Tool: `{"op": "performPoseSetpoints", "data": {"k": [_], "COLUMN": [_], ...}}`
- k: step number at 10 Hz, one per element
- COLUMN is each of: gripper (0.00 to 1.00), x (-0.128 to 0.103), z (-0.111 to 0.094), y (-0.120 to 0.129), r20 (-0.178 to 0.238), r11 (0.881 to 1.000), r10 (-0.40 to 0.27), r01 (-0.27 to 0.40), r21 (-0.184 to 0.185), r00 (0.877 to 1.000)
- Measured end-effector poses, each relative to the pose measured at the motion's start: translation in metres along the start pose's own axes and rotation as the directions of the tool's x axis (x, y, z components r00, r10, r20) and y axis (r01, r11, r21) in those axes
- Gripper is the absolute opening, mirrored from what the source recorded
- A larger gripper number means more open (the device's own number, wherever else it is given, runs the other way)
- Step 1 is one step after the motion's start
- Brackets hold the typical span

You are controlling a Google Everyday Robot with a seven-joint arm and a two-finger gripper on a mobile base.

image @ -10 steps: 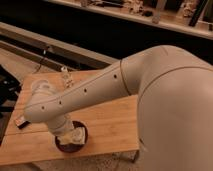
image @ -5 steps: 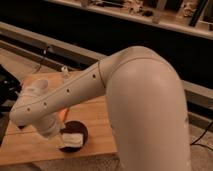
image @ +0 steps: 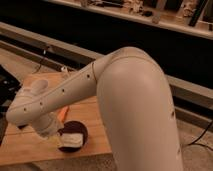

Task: Place the white sponge in the ceramic bowl

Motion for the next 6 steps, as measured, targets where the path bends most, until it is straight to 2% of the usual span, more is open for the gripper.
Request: {"op": "performPoseSetpoints", "data": {"k": [2, 4, 5, 6], "gripper": [0.62, 0.62, 0.62, 0.62], "x": [0.001, 0.012, 0.025, 0.045], "z": [0.0, -0.014, -0.023, -0.032], "y": [0.0, -0.005, -0.008, -0.007], "r20": [-0.001, -0.02, -0.03, -0.042], "r11": [1.0, 0.998, 0.994, 0.981], "r10": [0.002, 0.053, 0.105, 0.185], "r01": [-0.002, -0.052, -0.104, -0.182], "r21": [0.001, 0.026, 0.045, 0.06], "r00": [1.0, 0.998, 0.994, 0.982]}}
